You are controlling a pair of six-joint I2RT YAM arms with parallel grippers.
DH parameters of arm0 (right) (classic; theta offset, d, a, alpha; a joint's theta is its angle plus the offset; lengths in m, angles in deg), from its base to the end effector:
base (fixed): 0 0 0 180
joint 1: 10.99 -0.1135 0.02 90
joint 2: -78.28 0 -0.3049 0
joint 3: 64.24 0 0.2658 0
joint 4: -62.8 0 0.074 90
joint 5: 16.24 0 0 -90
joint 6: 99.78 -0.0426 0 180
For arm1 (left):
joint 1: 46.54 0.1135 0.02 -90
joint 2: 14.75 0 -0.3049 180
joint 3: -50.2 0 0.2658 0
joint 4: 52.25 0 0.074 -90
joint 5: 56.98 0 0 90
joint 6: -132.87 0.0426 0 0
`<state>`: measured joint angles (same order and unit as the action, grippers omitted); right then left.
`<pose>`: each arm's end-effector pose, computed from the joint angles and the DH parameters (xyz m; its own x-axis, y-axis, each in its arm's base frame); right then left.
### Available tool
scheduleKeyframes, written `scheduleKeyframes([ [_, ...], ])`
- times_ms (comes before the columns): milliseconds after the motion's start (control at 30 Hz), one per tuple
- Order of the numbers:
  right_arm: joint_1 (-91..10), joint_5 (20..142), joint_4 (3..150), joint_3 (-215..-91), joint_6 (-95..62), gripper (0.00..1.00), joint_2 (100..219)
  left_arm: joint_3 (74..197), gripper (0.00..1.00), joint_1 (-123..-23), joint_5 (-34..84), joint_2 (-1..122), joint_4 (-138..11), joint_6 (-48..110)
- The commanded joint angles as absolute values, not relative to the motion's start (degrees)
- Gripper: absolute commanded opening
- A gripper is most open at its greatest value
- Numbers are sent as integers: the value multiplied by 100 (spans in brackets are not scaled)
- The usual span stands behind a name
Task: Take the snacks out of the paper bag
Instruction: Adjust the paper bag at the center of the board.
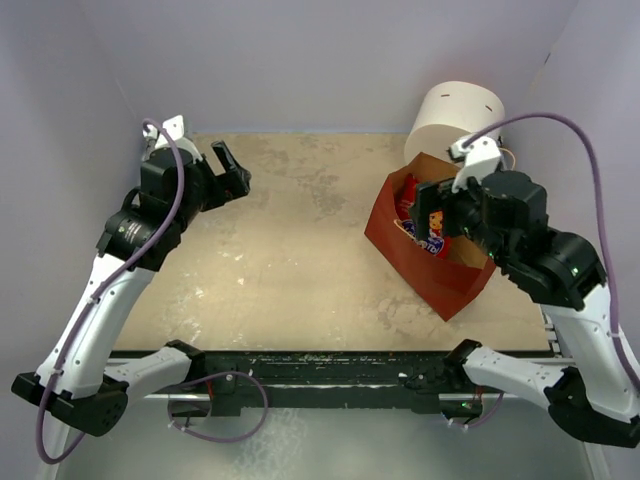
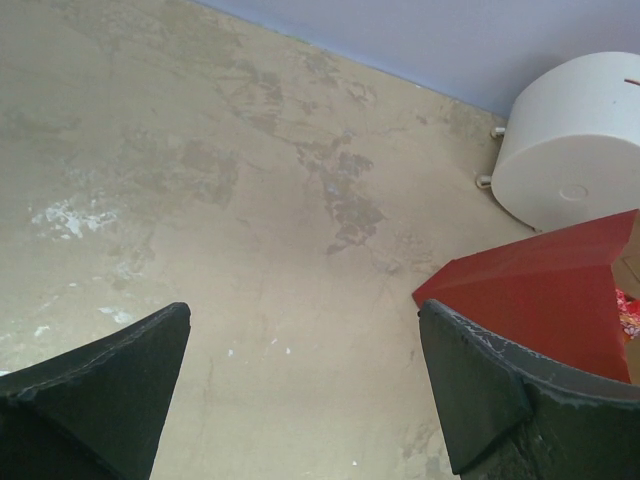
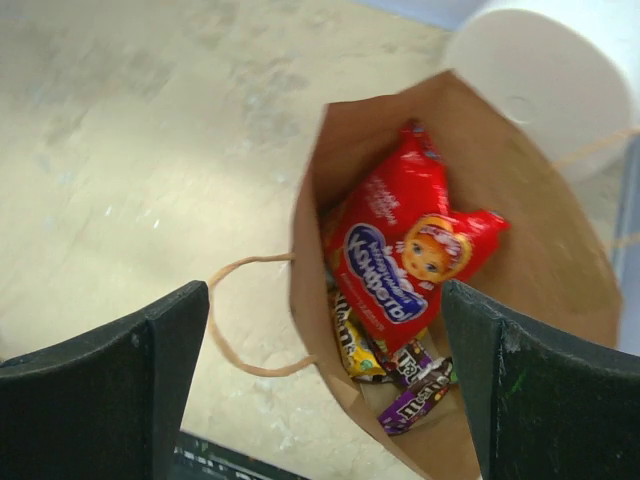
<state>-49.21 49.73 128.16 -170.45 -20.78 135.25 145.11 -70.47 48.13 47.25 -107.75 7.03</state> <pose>0.1174 0.0704 0.5391 -0.2633 0.0145 -0.9646 -0.2114 0.9747 0.0723 0.1931 -0.0735 0.4829 -0.3851 -0.4475 -0.8071 -0.0665 0.8857 -0.4594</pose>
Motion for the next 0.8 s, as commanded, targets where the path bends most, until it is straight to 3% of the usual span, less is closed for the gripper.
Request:
scheduleKeyframes([
  [0, -4893, 6743, 12901, -17133, -992, 100, 13861, 14469, 99, -6996, 4562, 4516, -10316, 482],
  [300, -4888, 7620, 13626, -17065, -599, 93, 14366, 14334, 99, -6978, 4206, 3627, -10631, 138],
  [567, -4882, 6704, 13851, -16908, -1642, 79, 14432, 14285, 99, -6975, 3733, 2948, -11164, -2],
  [667, -4880, 6826, 13918, -16912, -2219, 62, 14439, 14332, 99, -6971, 3644, 2762, -11419, -100],
  [767, -4885, 7053, 13973, -17014, -2611, 32, 14544, 14479, 99, -6972, 3538, 2618, -11537, -156],
])
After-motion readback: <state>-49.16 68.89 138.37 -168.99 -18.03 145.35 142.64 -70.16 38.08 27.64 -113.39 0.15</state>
